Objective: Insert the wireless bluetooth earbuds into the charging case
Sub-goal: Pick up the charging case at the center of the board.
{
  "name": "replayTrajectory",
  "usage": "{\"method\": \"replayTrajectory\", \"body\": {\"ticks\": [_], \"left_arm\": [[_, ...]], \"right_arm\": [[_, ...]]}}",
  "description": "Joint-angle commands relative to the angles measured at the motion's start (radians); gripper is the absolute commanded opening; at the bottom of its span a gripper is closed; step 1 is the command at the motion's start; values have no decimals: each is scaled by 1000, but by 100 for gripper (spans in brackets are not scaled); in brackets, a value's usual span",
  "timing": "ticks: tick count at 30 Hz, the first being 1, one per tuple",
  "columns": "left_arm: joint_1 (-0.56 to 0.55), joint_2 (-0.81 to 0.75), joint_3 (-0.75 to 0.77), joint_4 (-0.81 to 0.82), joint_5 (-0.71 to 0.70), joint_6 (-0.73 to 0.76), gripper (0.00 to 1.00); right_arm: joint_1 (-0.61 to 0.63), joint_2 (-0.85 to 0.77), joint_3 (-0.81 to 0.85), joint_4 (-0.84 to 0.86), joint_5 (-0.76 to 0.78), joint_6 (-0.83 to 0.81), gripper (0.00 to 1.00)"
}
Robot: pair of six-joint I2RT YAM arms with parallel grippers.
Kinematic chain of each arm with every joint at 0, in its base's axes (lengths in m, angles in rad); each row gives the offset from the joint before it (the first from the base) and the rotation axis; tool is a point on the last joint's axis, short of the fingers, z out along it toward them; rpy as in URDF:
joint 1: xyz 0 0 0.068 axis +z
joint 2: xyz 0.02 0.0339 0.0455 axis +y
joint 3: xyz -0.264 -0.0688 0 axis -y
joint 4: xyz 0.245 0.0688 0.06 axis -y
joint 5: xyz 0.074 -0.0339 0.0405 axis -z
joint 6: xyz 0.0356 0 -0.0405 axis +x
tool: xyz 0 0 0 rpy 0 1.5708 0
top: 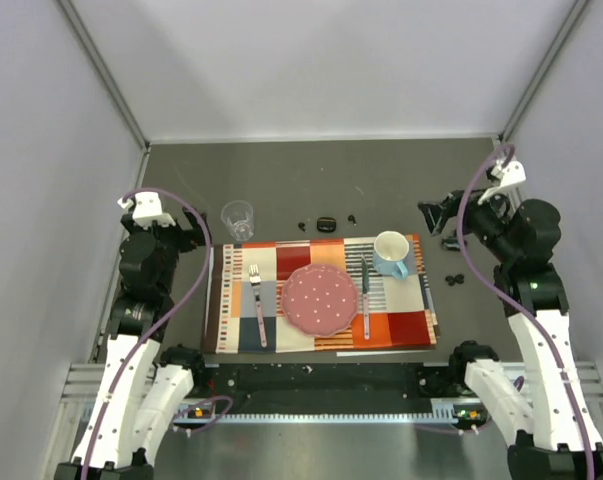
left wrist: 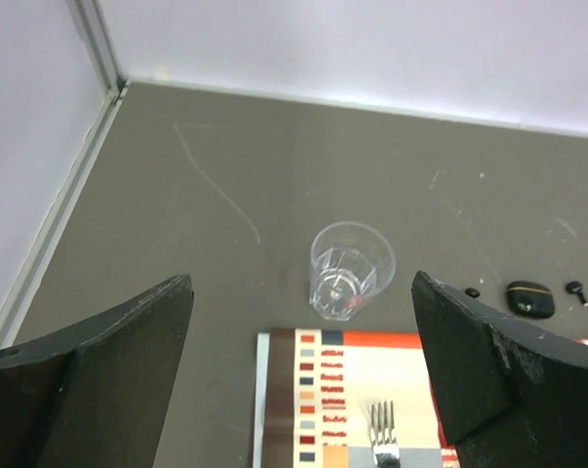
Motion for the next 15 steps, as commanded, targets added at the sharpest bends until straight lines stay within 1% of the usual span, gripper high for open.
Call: {"method": "replayTrajectory", "body": {"ticks": [1,3,4,5,6,7,8,9,10,11,13,14,15], "left_arm": [[4,-11,36,-57,-37,21,99],[4,-20,24,-59,29,83,99],[4,-23,22,-82,105,99,99],[2,-28,16,-81,115,105,99],[4,-31,9,-81,115,73,99],[4,-31,7,-100,76,35,99],[4,-25,10,-145,47,-3,99],[2,-19,18,-168,34,-39,99],[4,-13,39,-186,37,-39,99],[4,-4,47,-212,58,-36,99],[4,4,55,-225,63,-36,99],[4,7,52,-226,69,-30,99],[4,6,50,-231,74,-7,99]], "right_arm": [[-5,75,145,-191,-120,-148,99],[-2,119,214,-266,-114,-183,99],[21,139,242,-293,-114,-196,99],[45,161,277,-336,-73,-225,99],[79,214,346,-411,-28,-239,99],[114,239,378,-453,27,-249,99],[187,272,408,-485,153,-268,99],[216,300,459,-514,214,-271,99],[231,351,481,-562,260,-269,99],[240,366,497,-567,294,-254,99],[240,376,517,-547,311,-223,99],[240,360,511,-518,269,-223,99],[239,336,462,-480,227,-239,99]]}}
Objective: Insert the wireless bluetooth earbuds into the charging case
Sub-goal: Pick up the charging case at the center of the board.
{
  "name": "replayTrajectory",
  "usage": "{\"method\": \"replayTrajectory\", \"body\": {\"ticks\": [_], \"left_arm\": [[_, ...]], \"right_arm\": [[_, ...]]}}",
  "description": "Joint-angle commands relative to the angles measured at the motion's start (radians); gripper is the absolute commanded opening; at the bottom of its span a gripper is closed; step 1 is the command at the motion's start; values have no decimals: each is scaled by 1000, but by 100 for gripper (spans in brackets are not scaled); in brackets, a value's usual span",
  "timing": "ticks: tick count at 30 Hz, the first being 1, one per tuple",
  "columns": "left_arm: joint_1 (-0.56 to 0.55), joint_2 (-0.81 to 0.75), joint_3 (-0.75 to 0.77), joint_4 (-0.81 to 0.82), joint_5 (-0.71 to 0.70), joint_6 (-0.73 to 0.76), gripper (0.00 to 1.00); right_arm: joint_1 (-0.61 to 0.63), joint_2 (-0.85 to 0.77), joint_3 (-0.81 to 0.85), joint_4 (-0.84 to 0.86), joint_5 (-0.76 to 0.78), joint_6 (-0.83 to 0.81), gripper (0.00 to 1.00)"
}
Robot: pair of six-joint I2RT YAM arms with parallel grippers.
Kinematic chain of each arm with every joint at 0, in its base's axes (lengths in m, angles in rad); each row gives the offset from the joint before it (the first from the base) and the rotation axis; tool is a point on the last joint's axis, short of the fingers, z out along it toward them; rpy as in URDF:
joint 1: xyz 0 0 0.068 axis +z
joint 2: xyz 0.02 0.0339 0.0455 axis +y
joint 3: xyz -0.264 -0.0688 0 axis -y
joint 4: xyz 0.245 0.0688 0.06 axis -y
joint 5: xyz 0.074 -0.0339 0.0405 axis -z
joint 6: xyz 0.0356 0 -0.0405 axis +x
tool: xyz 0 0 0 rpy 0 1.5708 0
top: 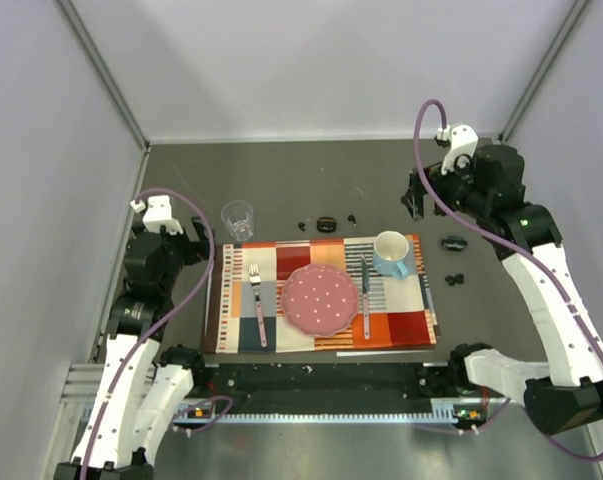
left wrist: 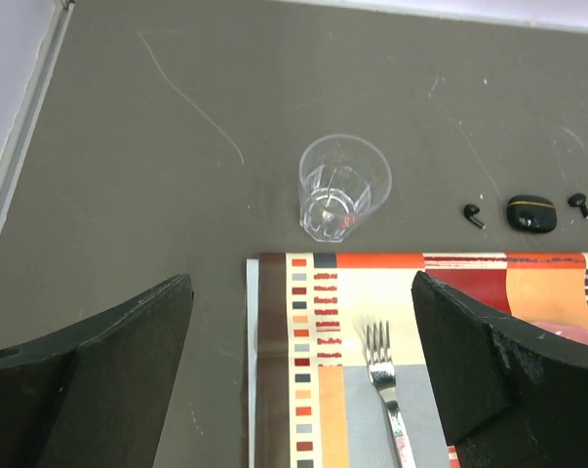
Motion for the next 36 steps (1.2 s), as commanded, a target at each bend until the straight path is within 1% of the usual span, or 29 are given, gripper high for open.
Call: {"method": "replayTrajectory", "body": {"ticks": [1,2,3,4,7,10,13,17,18,22,27,29,32,35,36], "left_arm": [[4,11,36,-44,18,19,99],[4,9,33,-47,12,30,99],[2,8,30,-51,-19,29,99],[4,6,32,-53,-25,22,99],[4,-8,26,-51,-13,25,99],[4,-22,16,-45,-4,25,99],[4,-23,13,-44,-4,25,99],[4,-19,10,-41,2,25,99],[4,-18,10,-41,-1,27,99],[4,-25,3,-38,-4,28,99],[4,-43,-19,-10,-4,51,99],[4,-54,-37,5,4,62,99],[2,-54,-63,35,22,91,99],[4,-45,-77,53,36,108,99],[4,-45,-85,61,53,139,99]], "right_arm": [[6,-65,-43,28,-11,-37,99],[7,-123,-79,115,-102,-78,99],[4,-145,-146,152,-135,-95,99],[6,-159,-169,176,-158,-108,99],[7,-136,-168,171,-158,-149,99],[15,-94,-168,149,-213,-191,99],[44,-19,-110,70,-177,-209,99],[127,81,-21,-30,-18,-196,99],[132,94,1,-44,-7,-188,99],[161,131,8,-49,-14,-191,99],[217,158,-16,-33,-19,-303,99],[221,169,-21,-27,-36,-338,99],[222,186,-39,52,7,-314,99],[222,187,-128,210,17,-271,99],[222,198,-139,292,15,-249,99]]}}
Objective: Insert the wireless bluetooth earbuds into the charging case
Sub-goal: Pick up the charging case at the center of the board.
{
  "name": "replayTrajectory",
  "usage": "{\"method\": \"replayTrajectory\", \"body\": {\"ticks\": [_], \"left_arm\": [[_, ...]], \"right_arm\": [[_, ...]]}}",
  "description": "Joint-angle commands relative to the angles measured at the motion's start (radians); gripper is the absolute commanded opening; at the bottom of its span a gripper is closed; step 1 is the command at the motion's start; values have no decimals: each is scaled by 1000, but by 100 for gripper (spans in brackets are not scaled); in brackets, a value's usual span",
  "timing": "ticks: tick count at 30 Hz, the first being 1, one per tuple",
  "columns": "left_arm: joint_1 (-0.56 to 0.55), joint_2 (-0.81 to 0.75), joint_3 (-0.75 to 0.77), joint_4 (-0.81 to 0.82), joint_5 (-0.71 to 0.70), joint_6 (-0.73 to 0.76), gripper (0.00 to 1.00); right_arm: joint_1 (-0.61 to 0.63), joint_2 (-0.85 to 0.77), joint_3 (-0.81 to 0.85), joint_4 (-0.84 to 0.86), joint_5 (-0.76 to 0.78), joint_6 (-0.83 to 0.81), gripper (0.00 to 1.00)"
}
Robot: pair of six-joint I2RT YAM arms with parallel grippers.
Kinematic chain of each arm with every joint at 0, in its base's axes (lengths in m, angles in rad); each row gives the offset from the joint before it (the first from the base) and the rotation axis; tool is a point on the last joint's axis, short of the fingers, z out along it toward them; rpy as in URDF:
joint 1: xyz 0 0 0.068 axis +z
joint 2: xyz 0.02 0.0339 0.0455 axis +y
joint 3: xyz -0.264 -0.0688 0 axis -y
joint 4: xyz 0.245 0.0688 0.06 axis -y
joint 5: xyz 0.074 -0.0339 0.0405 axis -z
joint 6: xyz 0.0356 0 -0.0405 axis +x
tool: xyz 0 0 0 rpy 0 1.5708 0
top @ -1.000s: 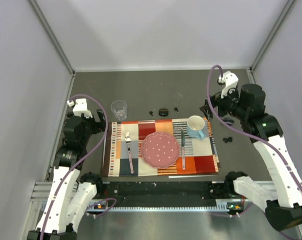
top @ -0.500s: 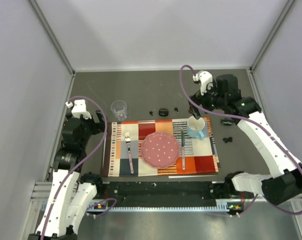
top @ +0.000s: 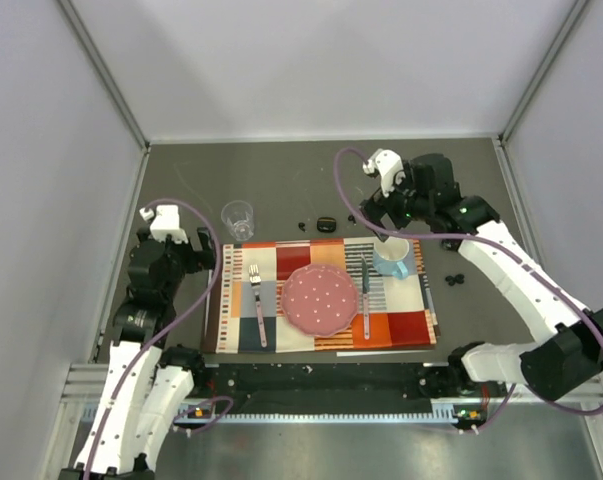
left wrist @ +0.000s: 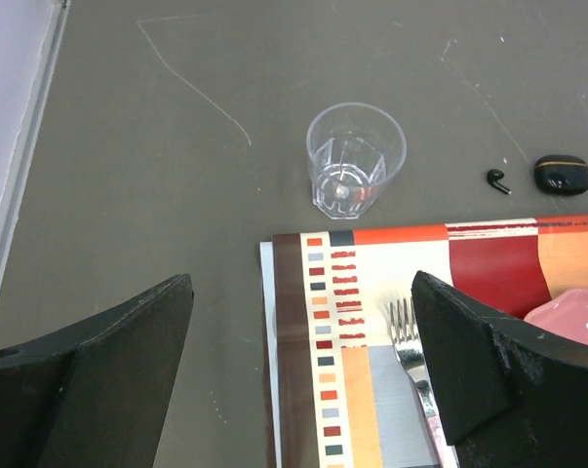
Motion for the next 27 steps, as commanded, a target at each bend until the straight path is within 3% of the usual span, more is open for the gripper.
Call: {"method": "replayTrajectory", "body": {"ticks": [1,6,14,18,21,27], "left_arm": [[4,4,-52,95,81,80,98],[4,5,-134,179,60,155,99],[4,-97,-174,231,-77,114,99],[4,-126,-96,167,15,62,99],[4,-122,-65,119,44,37,99],[2,-96,-33,82,93,14,99]], "right_arm": [[11,27,-60,262,11,59,99],[13,74,-10,336,-41,166,99],[13,97,62,215,-115,137,99],[13,50,105,77,-102,211,99],[13,-11,122,-53,-179,212,99],[13,-62,69,-108,-194,137,98]]}}
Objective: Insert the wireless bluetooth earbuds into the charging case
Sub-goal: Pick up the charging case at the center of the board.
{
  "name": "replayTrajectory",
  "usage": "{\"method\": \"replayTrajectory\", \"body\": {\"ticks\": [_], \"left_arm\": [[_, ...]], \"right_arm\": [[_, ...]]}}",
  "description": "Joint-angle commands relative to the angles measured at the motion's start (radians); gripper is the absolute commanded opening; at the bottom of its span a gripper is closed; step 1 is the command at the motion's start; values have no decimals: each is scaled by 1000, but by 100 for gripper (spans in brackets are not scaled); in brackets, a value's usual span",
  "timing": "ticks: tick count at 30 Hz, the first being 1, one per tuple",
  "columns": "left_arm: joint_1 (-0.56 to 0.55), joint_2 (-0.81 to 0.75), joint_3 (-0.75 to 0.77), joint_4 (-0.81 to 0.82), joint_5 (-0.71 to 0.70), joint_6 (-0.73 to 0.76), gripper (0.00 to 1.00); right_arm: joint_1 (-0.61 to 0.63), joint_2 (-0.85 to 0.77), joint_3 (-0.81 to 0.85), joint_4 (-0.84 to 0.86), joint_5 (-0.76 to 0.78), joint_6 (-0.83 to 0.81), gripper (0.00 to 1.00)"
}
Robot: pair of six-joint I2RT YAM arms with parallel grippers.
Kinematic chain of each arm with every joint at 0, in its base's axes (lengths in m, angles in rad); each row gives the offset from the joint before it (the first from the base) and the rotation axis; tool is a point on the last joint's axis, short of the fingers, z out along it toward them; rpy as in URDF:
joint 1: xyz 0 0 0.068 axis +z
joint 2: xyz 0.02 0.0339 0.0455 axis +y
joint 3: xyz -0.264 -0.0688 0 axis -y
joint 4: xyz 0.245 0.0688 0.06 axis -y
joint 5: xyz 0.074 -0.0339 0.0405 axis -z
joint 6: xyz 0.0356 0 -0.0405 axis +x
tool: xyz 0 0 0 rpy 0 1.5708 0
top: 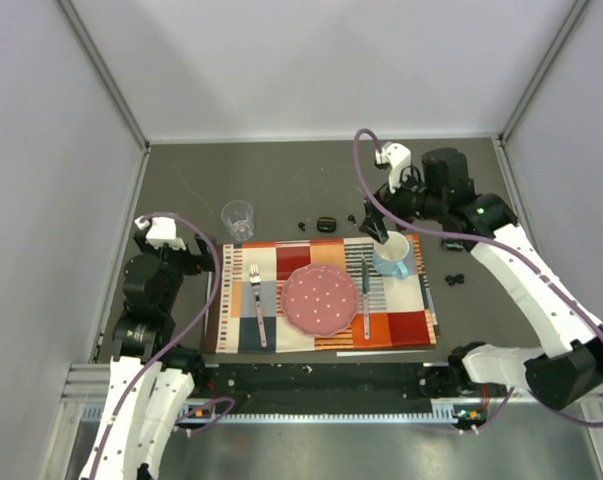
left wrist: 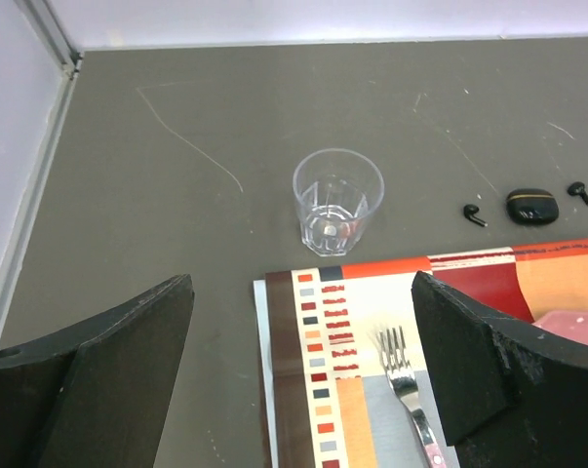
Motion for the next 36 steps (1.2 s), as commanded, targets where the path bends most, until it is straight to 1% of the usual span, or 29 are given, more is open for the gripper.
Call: {"method": "replayTrajectory", "body": {"ticks": [1,5,7,9,12,14,16,17,18,19,21,22,24,25,27,28,32,33,36], "left_arm": [[4,14,37,-18,58,-31,99],[1,27,32,-13,56,-51,99],[1,40,36,-16,61,-46,99],[2,55,36,-24,56,-43,99],[2,66,39,-18,67,-38,99],[1,66,40,-15,64,-34,99],[1,72,42,-15,67,-32,99],[1,73,42,-15,69,-32,99],[2,74,40,-15,72,-31,99],[1,72,40,-15,69,-29,99],[1,70,37,-13,64,-28,99],[1,70,37,-13,64,-28,99],[1,75,37,-12,64,-26,99],[1,75,36,-12,66,-26,99],[1,81,37,-12,67,-26,99],[1,80,36,-10,69,-25,99],[2,81,31,-6,72,-22,99],[1,83,33,-6,72,-22,99],[1,81,25,2,72,-20,99]], "right_arm": [[12,-31,-2,-63,-27,-74,98],[10,32,8,-63,-27,-161,96],[12,97,46,-63,13,-187,94],[12,154,91,-69,42,-171,93],[12,245,184,-72,102,-102,90],[12,301,254,-69,148,-30,90],[12,320,274,-68,146,-7,93],[12,337,274,-63,137,-17,94],[12,348,272,-63,119,-35,98],[12,355,268,-64,70,-90,98],[12,383,257,-64,27,-147,99],[10,397,257,-60,31,-186,99],[12,450,267,-48,89,-191,99],[12,469,278,-48,90,-216,99],[10,490,277,-40,46,-258,99],[12,504,272,-28,25,-307,99],[15,515,238,98,-8,-352,99],[16,519,235,112,-37,-367,98],[26,567,231,182,-36,-405,95]]}}
